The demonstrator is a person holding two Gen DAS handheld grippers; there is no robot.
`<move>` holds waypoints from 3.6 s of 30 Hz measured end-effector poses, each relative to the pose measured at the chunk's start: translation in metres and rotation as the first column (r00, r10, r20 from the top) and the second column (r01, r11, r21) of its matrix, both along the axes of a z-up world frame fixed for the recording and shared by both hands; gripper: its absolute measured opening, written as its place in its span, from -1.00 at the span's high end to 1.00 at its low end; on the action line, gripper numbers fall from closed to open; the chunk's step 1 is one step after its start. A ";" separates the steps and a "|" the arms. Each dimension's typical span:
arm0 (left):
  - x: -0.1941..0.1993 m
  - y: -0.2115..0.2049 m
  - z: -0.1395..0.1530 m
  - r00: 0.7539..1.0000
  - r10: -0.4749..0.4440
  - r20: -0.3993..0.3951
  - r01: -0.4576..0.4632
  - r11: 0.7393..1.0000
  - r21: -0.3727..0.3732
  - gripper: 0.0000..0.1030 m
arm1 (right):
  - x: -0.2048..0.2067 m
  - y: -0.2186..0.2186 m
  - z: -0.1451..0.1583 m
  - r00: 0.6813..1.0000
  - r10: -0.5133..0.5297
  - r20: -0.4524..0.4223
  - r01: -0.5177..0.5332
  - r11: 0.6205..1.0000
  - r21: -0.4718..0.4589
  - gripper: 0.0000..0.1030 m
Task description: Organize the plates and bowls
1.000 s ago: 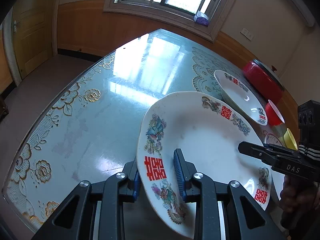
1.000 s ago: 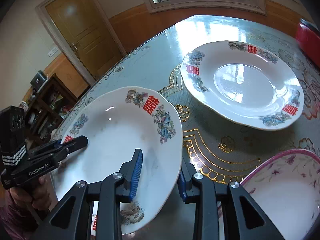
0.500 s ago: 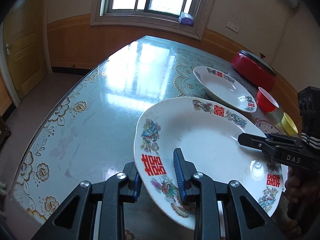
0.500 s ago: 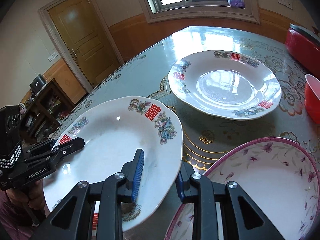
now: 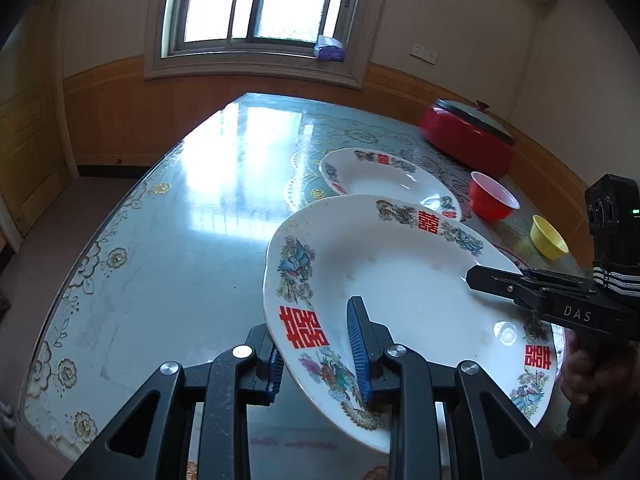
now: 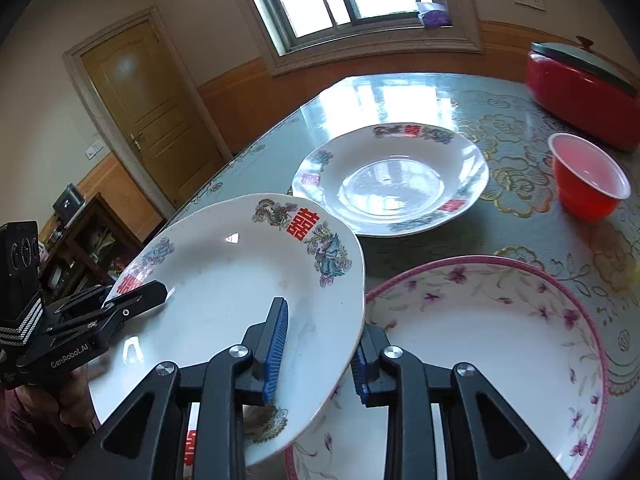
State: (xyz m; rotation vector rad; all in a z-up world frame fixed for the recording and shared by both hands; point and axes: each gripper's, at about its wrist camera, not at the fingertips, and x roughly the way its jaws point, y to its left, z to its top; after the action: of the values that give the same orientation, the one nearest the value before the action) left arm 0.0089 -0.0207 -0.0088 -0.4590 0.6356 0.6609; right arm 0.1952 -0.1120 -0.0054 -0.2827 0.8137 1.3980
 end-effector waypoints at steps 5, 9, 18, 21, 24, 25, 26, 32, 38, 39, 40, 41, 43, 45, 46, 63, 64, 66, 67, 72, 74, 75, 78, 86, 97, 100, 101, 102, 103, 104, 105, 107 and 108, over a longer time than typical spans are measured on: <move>0.034 -0.017 0.006 0.995 -0.104 0.012 0.104 0.995 0.004 0.43 | 0.020 -0.038 0.007 0.995 -0.100 0.001 0.100 0.995 0.013 0.45; 0.065 -0.033 0.004 0.981 -0.194 0.002 0.194 0.981 -0.003 0.42 | 0.041 -0.066 0.005 0.981 -0.191 -0.018 0.191 0.982 -0.009 0.42; 0.121 -0.060 -0.011 0.947 -0.319 -0.046 0.317 0.947 -0.043 0.41 | 0.077 -0.110 -0.012 0.941 -0.337 -0.017 0.334 0.939 -0.076 0.42; 0.130 -0.063 -0.016 0.941 -0.333 -0.063 0.330 0.942 -0.054 0.40 | 0.082 -0.117 -0.016 0.934 -0.356 -0.015 0.353 0.932 -0.086 0.41; 0.135 -0.065 -0.021 0.939 -0.335 -0.082 0.331 0.942 -0.063 0.39 | 0.085 -0.119 -0.020 0.927 -0.374 0.012 0.373 0.922 -0.102 0.42; 0.136 -0.066 -0.022 0.939 -0.332 -0.091 0.327 0.943 -0.063 0.38 | 0.086 -0.120 -0.021 0.926 -0.378 0.014 0.377 0.920 -0.107 0.42; 0.137 -0.066 -0.022 0.940 -0.328 -0.094 0.323 0.944 -0.064 0.37 | 0.087 -0.121 -0.022 0.926 -0.377 0.005 0.375 0.921 -0.105 0.42; 0.140 -0.070 -0.021 0.937 -0.327 -0.119 0.325 0.945 -0.040 0.34 | 0.084 -0.118 -0.021 0.926 -0.378 0.024 0.378 0.920 -0.103 0.42; 0.140 -0.074 -0.019 0.924 -0.350 -0.152 0.347 0.937 -0.045 0.25 | 0.085 -0.125 -0.017 0.920 -0.392 -0.008 0.391 0.917 -0.080 0.42; 0.139 -0.074 -0.019 0.923 -0.352 -0.156 0.350 0.936 -0.042 0.25 | 0.085 -0.127 -0.017 0.919 -0.394 -0.012 0.392 0.917 -0.077 0.42; 0.139 -0.075 -0.019 0.922 -0.354 -0.158 0.352 0.935 -0.041 0.23 | 0.085 -0.128 -0.017 0.918 -0.396 -0.014 0.394 0.916 -0.075 0.42; 0.139 -0.075 -0.019 0.920 -0.359 -0.158 0.356 0.933 -0.043 0.22 | 0.084 -0.128 -0.017 0.916 -0.400 -0.015 0.398 0.914 -0.072 0.42; 0.141 -0.074 -0.018 0.921 -0.355 -0.161 0.352 0.935 -0.045 0.19 | 0.083 -0.129 -0.016 0.913 -0.409 -0.014 0.407 0.911 -0.069 0.42; 0.146 -0.076 -0.018 0.919 -0.353 -0.176 0.352 0.935 -0.038 0.10 | 0.083 -0.130 -0.015 0.910 -0.413 -0.012 0.412 0.909 -0.065 0.42; 0.147 -0.076 -0.018 0.919 -0.351 -0.180 0.351 0.936 -0.034 0.09 | 0.083 -0.130 -0.015 0.909 -0.416 -0.014 0.414 0.908 -0.063 0.42; 0.128 -0.064 -0.015 0.937 -0.311 -0.157 0.307 0.950 -0.050 0.10 | 0.084 -0.137 -0.006 0.879 -0.474 0.055 0.475 0.880 -0.012 0.46; 0.125 -0.061 -0.015 0.942 -0.299 -0.150 0.294 0.954 -0.056 0.10 | 0.087 -0.140 -0.005 0.874 -0.484 0.044 0.485 0.875 -0.006 0.45; 0.119 -0.055 -0.014 0.952 -0.277 -0.132 0.270 0.961 -0.065 0.10 | 0.093 -0.140 -0.007 0.862 -0.505 0.037 0.506 0.862 -0.026 0.42; 0.115 -0.053 -0.013 0.957 -0.264 -0.123 0.258 0.964 -0.066 0.10 | 0.095 -0.140 -0.009 0.861 -0.508 0.026 0.509 0.860 -0.038 0.42; 0.110 -0.050 -0.012 0.964 -0.243 -0.113 0.236 0.969 -0.068 0.06 | 0.090 -0.135 -0.015 0.864 -0.502 0.032 0.503 0.861 -0.071 0.37; 0.110 -0.052 -0.013 0.961 -0.254 -0.114 0.246 0.966 -0.073 0.05 | 0.088 -0.133 -0.015 0.863 -0.502 0.053 0.504 0.860 -0.076 0.37; 0.111 -0.053 -0.014 0.959 -0.261 -0.114 0.253 0.964 -0.076 0.05 | 0.086 -0.132 -0.015 0.863 -0.501 0.058 0.504 0.860 -0.077 0.37; 0.115 -0.057 -0.017 0.954 -0.274 -0.121 0.265 0.961 -0.083 0.05 | 0.081 -0.127 -0.016 0.870 -0.486 0.078 0.492 0.867 -0.077 0.37; 0.113 -0.060 -0.021 0.953 -0.277 -0.125 0.268 0.960 -0.081 0.05 | 0.079 -0.119 -0.018 0.870 -0.482 0.102 0.491 0.867 -0.087 0.31; 0.098 -0.036 -0.013 0.980 -0.151 -0.127 0.143 0.987 -0.068 -0.35 | 0.080 -0.118 -0.008 0.866 -0.495 0.072 0.499 0.865 -0.052 -0.40; 0.096 -0.026 -0.012 0.985 -0.098 -0.140 0.088 0.993 -0.075 -0.41 | 0.076 -0.112 -0.006 0.878 -0.473 0.074 0.477 0.877 -0.052 -0.40; 0.095 -0.024 -0.011 0.986 -0.082 -0.149 0.073 0.995 -0.065 -0.42 | 0.074 -0.109 -0.005 0.882 -0.465 0.076 0.469 0.882 -0.052 -0.40; 0.094 -0.023 -0.010 0.986 -0.070 -0.154 0.062 0.997 -0.055 -0.45 | 0.072 -0.106 -0.005 0.887 -0.455 0.078 0.460 0.886 -0.054 -0.40; 0.092 -0.023 -0.009 0.986 -0.064 -0.153 0.057 0.997 -0.049 -0.46 | 0.070 -0.103 -0.004 0.892 -0.444 0.079 0.449 0.892 -0.055 -0.40; 0.090 -0.022 -0.008 0.987 -0.063 -0.150 0.057 0.997 -0.046 -0.46 | 0.067 -0.100 -0.003 0.897 -0.435 0.081 0.440 0.897 -0.054 -0.40; 0.089 -0.022 -0.007 0.987 -0.063 -0.147 0.057 0.997 -0.044 -0.47 | 0.065 -0.098 -0.002 0.901 -0.426 0.084 0.431 0.901 -0.051 -0.40; 0.087 -0.022 -0.006 0.988 -0.061 -0.145 0.057 0.998 -0.037 -0.48 | 0.060 -0.092 0.000 0.909 -0.409 0.084 0.414 0.909 -0.046 -0.40; 0.086 -0.023 -0.006 0.988 -0.061 -0.145 0.057 0.998 -0.033 -0.48 | 0.058 -0.090 0.000 0.912 -0.401 0.081 0.405 0.913 -0.046 -0.40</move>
State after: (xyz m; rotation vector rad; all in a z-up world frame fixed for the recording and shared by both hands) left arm 0.0952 -0.0436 -0.0143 -0.4196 0.7952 0.6333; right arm 0.2533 -0.2020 -0.0052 -0.1955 0.8047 0.9702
